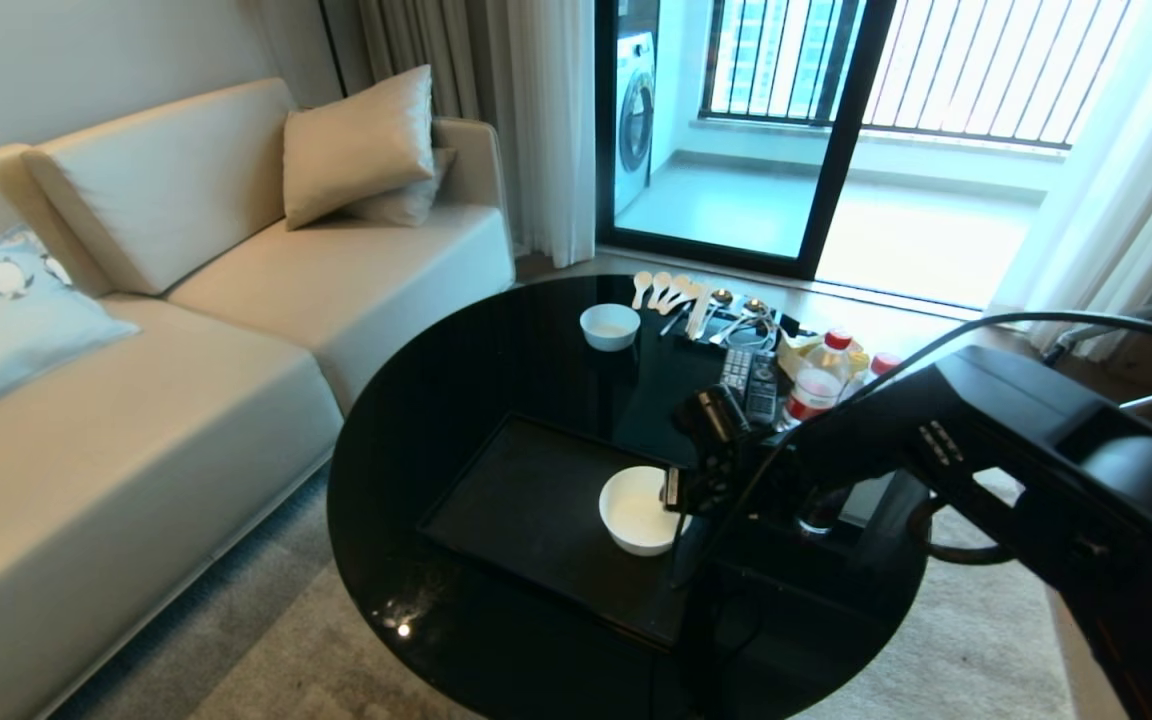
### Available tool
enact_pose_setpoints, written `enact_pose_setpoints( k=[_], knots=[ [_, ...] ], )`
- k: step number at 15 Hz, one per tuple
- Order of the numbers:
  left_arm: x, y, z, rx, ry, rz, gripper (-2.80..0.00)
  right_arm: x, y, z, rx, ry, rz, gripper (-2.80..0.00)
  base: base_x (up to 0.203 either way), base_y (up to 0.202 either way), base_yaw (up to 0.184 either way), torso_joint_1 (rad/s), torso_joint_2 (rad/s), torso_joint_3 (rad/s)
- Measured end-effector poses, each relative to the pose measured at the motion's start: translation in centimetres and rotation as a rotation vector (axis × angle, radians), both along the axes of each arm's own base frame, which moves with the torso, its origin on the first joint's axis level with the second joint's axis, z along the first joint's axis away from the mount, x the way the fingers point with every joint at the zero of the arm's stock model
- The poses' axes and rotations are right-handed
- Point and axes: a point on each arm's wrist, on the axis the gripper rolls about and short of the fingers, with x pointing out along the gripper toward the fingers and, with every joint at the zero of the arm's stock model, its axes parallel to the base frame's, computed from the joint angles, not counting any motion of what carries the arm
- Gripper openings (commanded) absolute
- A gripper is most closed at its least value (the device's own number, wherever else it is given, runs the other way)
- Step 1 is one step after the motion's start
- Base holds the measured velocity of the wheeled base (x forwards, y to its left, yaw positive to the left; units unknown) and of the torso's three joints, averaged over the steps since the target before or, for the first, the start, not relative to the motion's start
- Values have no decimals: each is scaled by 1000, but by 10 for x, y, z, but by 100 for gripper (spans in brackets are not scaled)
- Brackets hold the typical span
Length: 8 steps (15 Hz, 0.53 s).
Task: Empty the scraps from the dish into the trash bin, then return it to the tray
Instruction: Pick up the plate with leftover food
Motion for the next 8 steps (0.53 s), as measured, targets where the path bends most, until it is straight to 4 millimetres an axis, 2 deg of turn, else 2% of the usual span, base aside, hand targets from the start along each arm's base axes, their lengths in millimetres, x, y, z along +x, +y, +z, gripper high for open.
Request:
enact_pose_setpoints(
  k=[4,8],
  knots=[
    [0,0,0,0,0,0,-280,-2,-6,32,4,-66,13,0,0,0,0,0,0,0],
    [0,0,0,0,0,0,-280,-19,-21,65,-84,-166,48,0,0,0,0,0,0,0]
  ],
)
